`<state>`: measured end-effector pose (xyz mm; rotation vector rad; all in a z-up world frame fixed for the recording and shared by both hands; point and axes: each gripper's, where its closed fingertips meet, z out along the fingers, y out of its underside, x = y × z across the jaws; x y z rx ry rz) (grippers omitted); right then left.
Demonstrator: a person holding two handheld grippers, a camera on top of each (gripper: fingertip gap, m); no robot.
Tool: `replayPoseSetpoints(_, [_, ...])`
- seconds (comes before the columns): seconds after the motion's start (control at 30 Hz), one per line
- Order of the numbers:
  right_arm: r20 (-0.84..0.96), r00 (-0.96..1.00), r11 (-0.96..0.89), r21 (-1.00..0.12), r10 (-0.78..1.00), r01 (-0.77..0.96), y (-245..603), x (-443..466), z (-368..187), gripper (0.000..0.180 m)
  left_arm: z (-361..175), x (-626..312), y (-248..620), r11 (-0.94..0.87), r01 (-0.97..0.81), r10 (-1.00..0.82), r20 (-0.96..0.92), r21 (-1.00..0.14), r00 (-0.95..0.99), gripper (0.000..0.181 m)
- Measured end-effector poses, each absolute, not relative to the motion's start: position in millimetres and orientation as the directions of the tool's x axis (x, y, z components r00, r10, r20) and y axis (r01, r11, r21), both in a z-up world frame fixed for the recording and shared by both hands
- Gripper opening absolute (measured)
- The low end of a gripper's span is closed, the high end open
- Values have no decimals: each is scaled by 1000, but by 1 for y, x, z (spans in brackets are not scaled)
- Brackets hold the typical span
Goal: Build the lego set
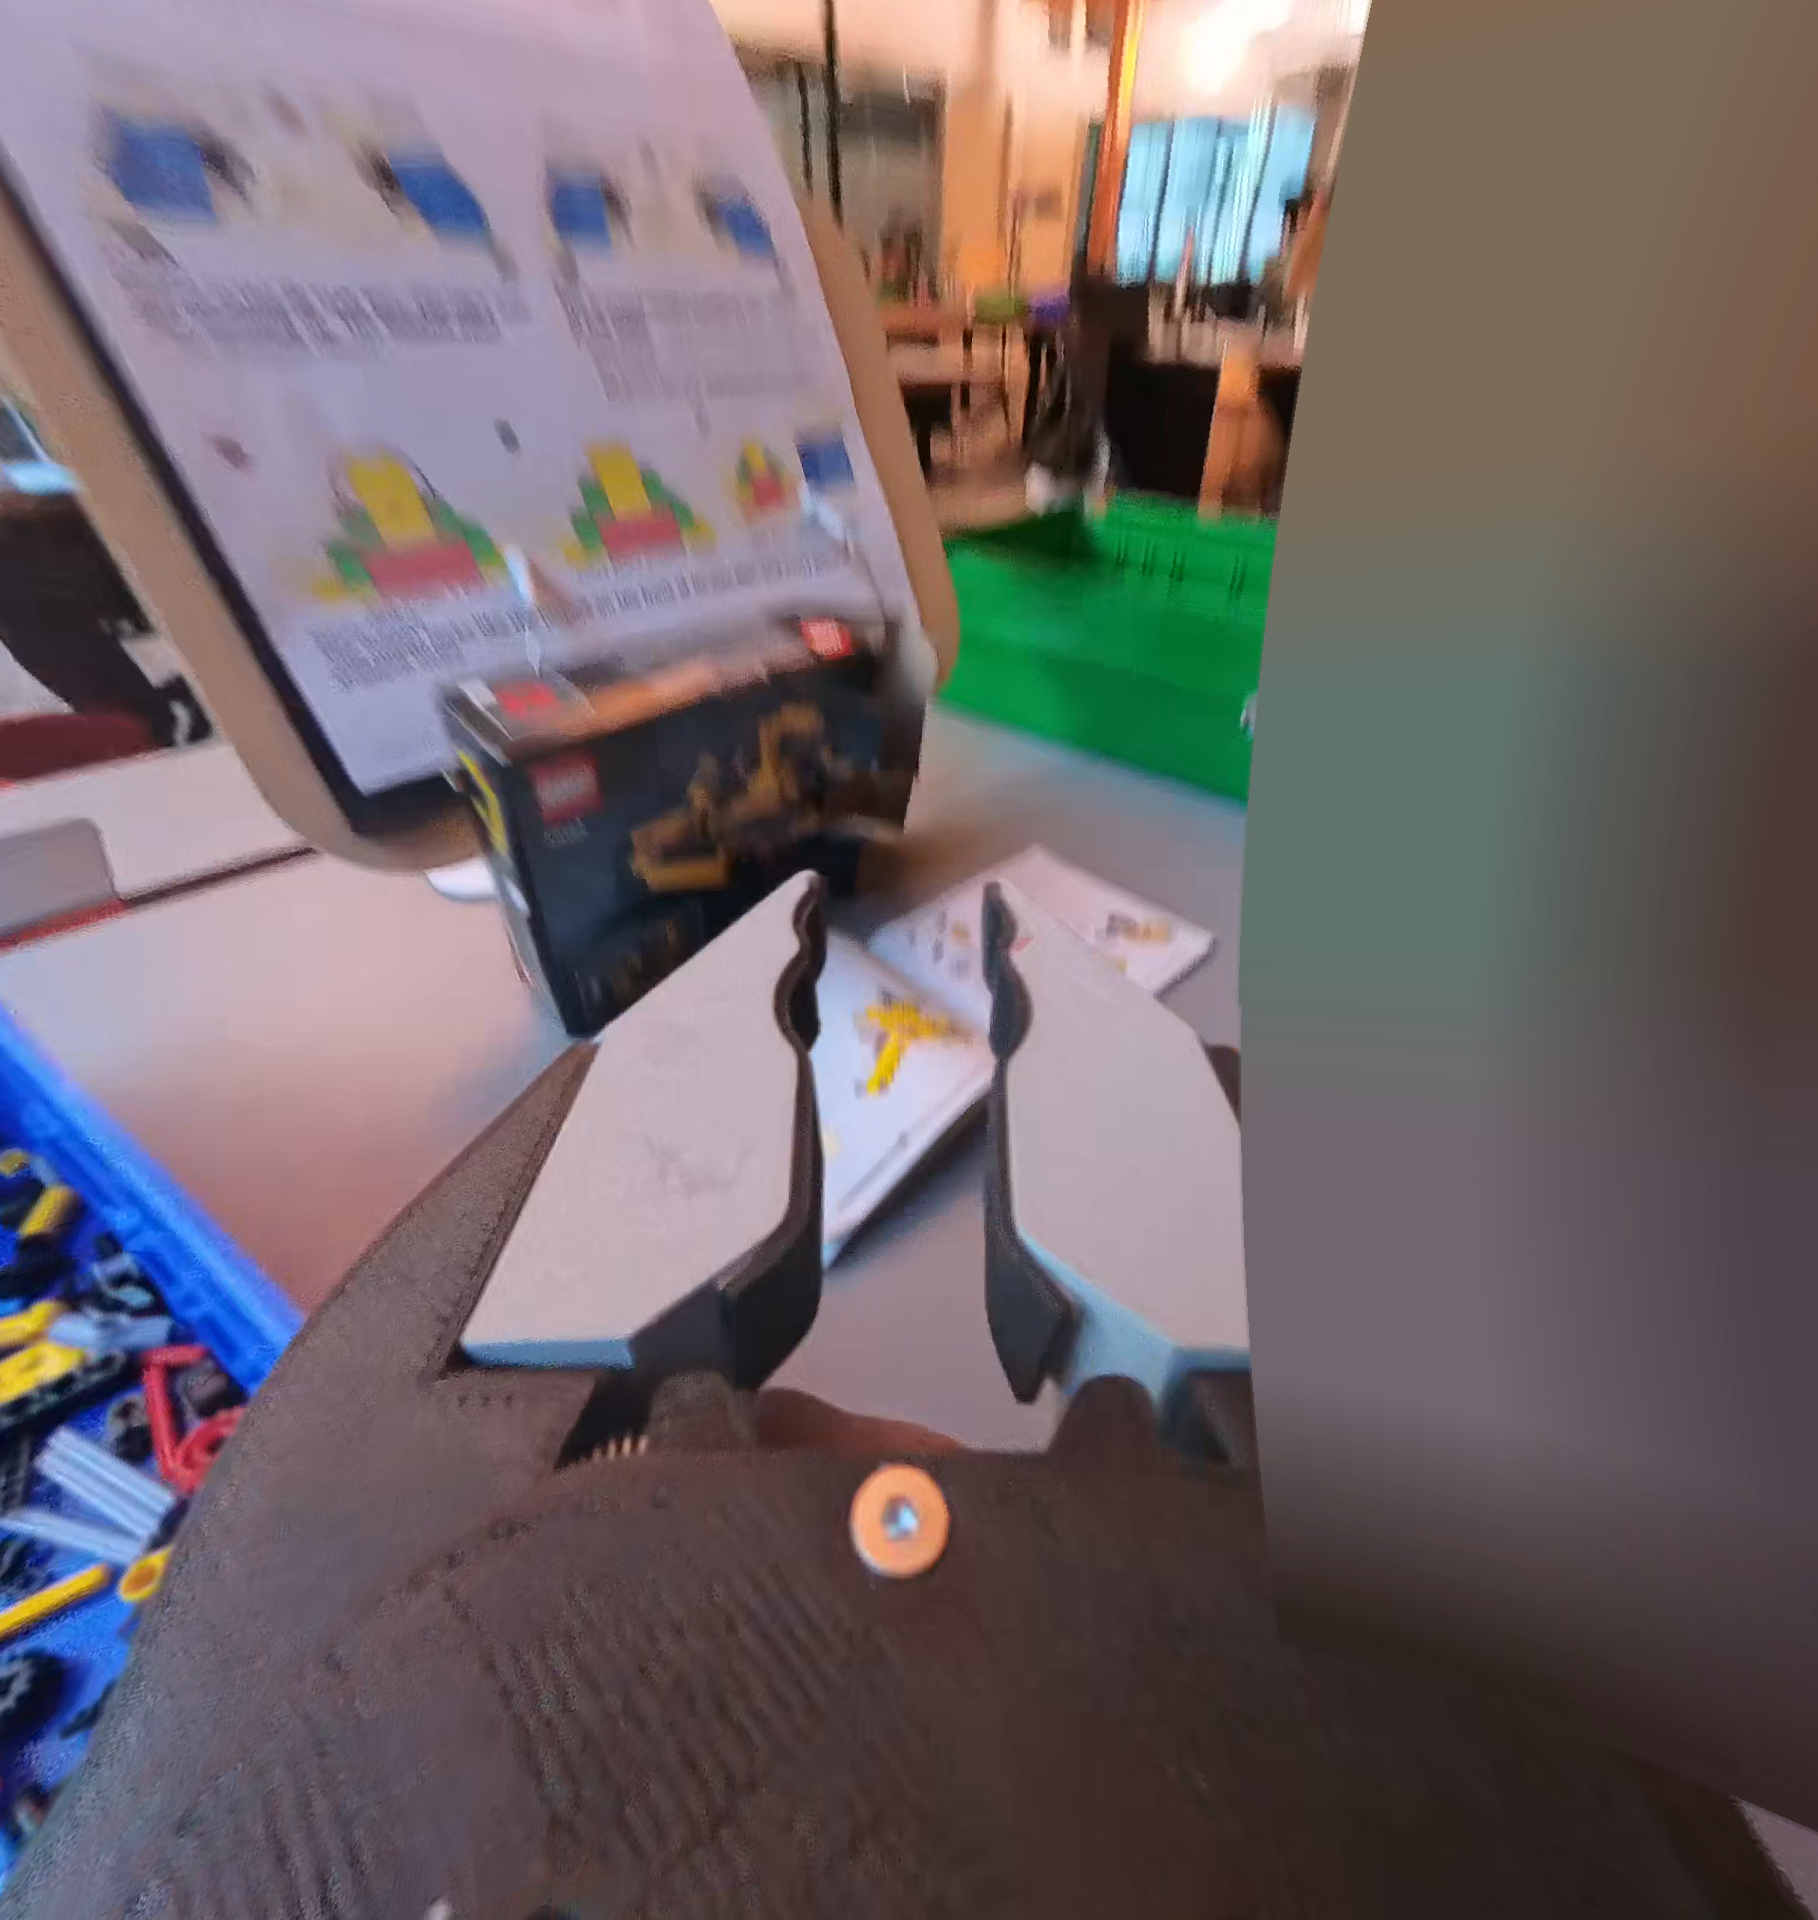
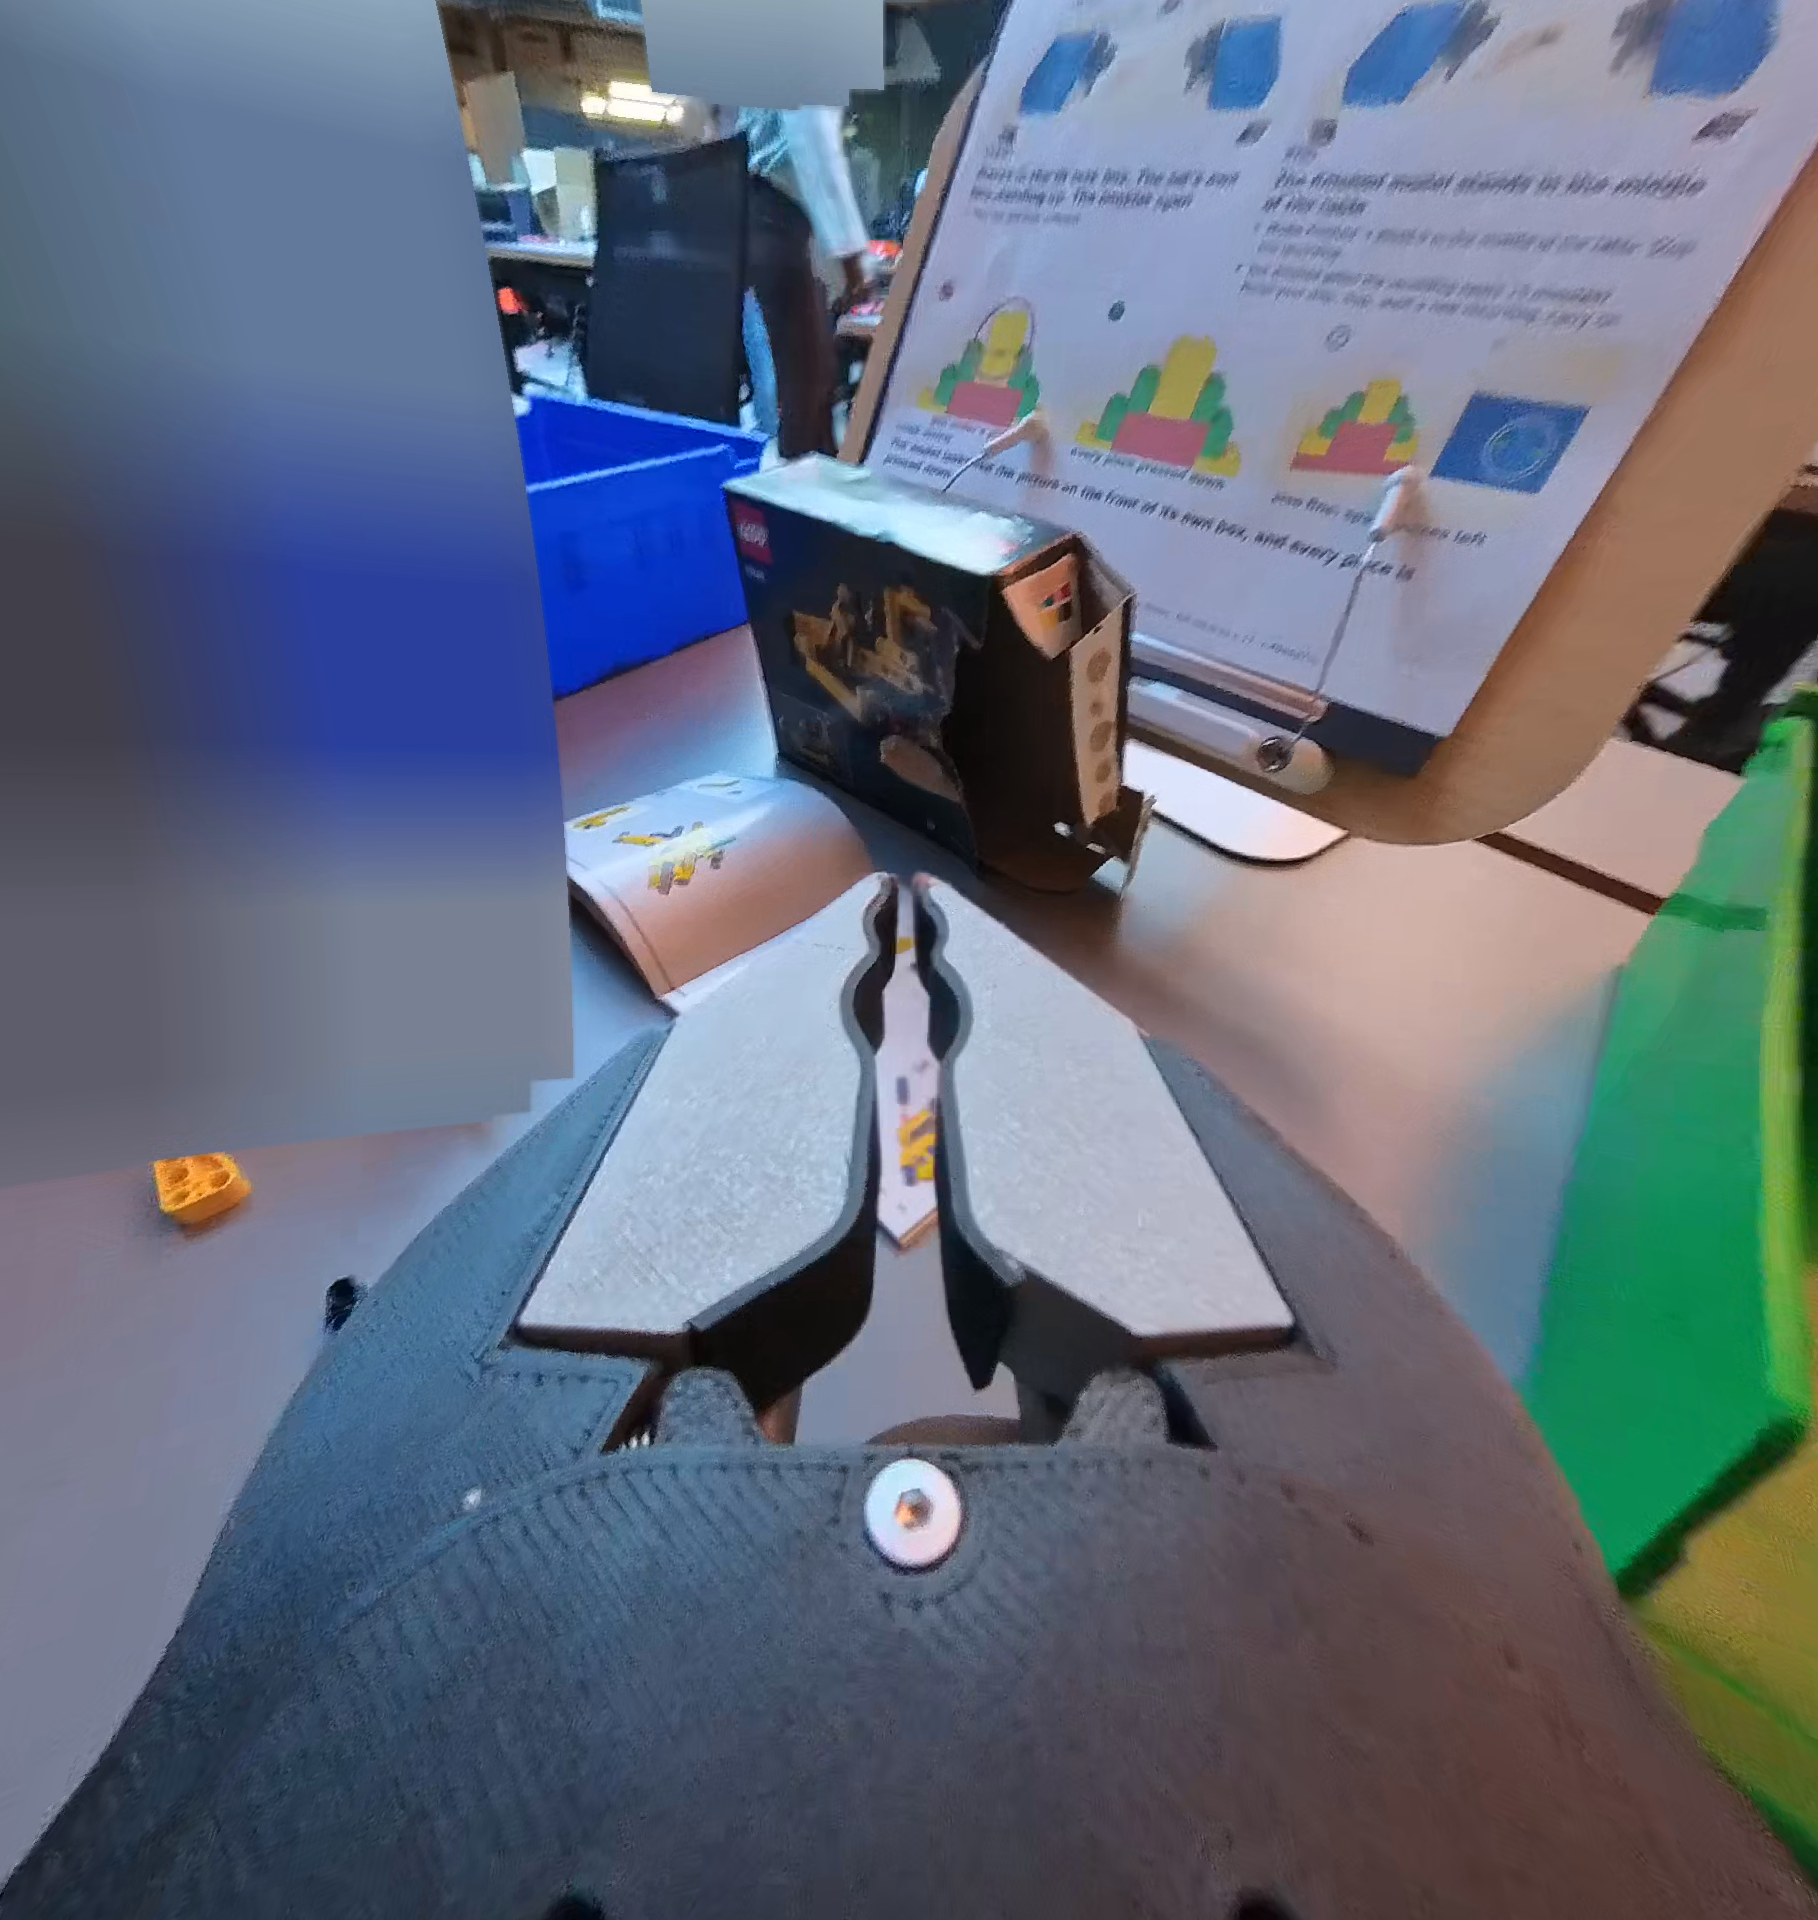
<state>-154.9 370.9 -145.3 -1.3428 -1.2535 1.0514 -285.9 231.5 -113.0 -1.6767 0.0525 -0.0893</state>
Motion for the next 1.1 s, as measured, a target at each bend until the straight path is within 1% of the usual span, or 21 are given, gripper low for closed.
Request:
replayPoseSetpoints(0.03, [30, 134, 12, -991, 990, 135, 378, -152, -143, 0, -92, -291, 225, -32, 66, -79, 69, -997, 994, 24])
replayPoseSetpoints(0.07, [26, 175, 3, -991, 984, 131, 386, -149, -143, 2, -75, -292, 218, 16, 78, -103, 76, -997, 992, 20])
replayPoseSetpoints(0.1, [13, 195, -12, -991, 981, 130, 390, -148, -144, 7, -62, -293, 213, 17, 67, -114, 65, -998, 991, 17])
replayPoseSetpoints(0.17, [-12, 197, -38, -991, 980, 130, 392, -147, -146, 10, -42, -297, 206, -3, 53, -109, 53, -999, 993, 20])
replayPoseSetpoints(0.2, [-16, 185, -43, -989, 983, 142, 391, -148, -148, 12, -37, -294, 203, -25, 44, -136, 47, -999, 990, 21])
replayPoseSetpoints(0.23, [-11, 173, -39, -986, 985, 161, 388, -149, -151, 14, -41, -291, 202, -77, 24, -161, 37, -997, 986, 22])
replayPoseSetpoints(0.3, [10, 139, -23, -972, 990, 235, 382, -154, -164, 13, -68, -289, 199, -249, -17, -183, 30, -968, 983, 28])
replayPoseSetpoints(0.33, [21, 128, -15, -960, 992, 278, 380, -157, -172, 15, -84, -288, 195, -321, -21, -185, 41, -947, 982, 30])
replayPoseSetpoints(0.4, [38, 94, 4, -942, 995, 337, 373, -162, -185, 21, -108, -285, 187, -401, 16, -186, 99, -916, 978, 31])
replayPoseSetpoints(0.47, [39, 45, 18, -917, 998, 399, 365, -165, -200, 25, -125, -286, 176, -438, 52, -170, 140, -897, 975, 32])
replayPoseSetpoints(0.5, [46, 26, 31, -908, 999, 418, 362, -166, -204, 30, -130, -291, 170, -449, 62, -149, 143, -892, 978, 32])
replayPoseSetpoints(0.6, [62, -16, 63, -917, 998, 394, 352, -175, -199, 36, -137, -300, 153, -456, 78, -106, 141, -887, 984, 32])
replayPoseSetpoints(0.67, [54, -78, 82, -907, 995, 413, 338, -189, -198, 48, -141, -295, 145, -467, 84, -124, 159, -881, 980, 32])
replayPoseSetpoints(0.7, [63, -111, 106, -887, 992, 449, 330, -197, -201, 54, -144, -292, 142, -476, 72, -131, 152, -877, 980, 32])
replayPoseSetpoints(0.8, [134, -209, 229, -811, 969, 538, 311, -227, -219, 64, -153, -286, 139, -479, 25, -132, 101, -877, 986, 32])
replayPoseSetpoints(0.87, [183, -271, 313, -747, 945, 586, 301, -246, -234, 71, -159, -276, 139, -481, 13, -160, 103, -877, 982, 32])
replayPoseSetpoints(0.93, [240, -303, 381, -698, 922, 606, 298, -265, -244, 69, -164, -268, 137, -484, 11, -184, 114, -875, 976, 31])
replayPoseSetpoints(1.0, [267, -333, 423, -665, 904, 615, 297, -276, -246, 45, -168, -268, 134, -494, 2, -182, 106, -870, 978, 31])
replayPoseSetpoints(1.03, [292, -346, 452, -628, 892, 634, 300, -276, -245, 25, -168, -269, 132, -495, -6, -180, 96, -869, 979, 31])
replayPoseSetpoints(1.07, [331, -343, 477, -604, 879, 639, 306, -275, -239, 14, -167, -269, 129, -491, -14, -183, 87, -871, 979, 31])
replayPoseSetpoints(1.1, [353, -325, 480, -617, 877, 624, 312, -275, -225, 3, -166, -268, 126, -484, -22, -193, 82, -875, 978, 31])
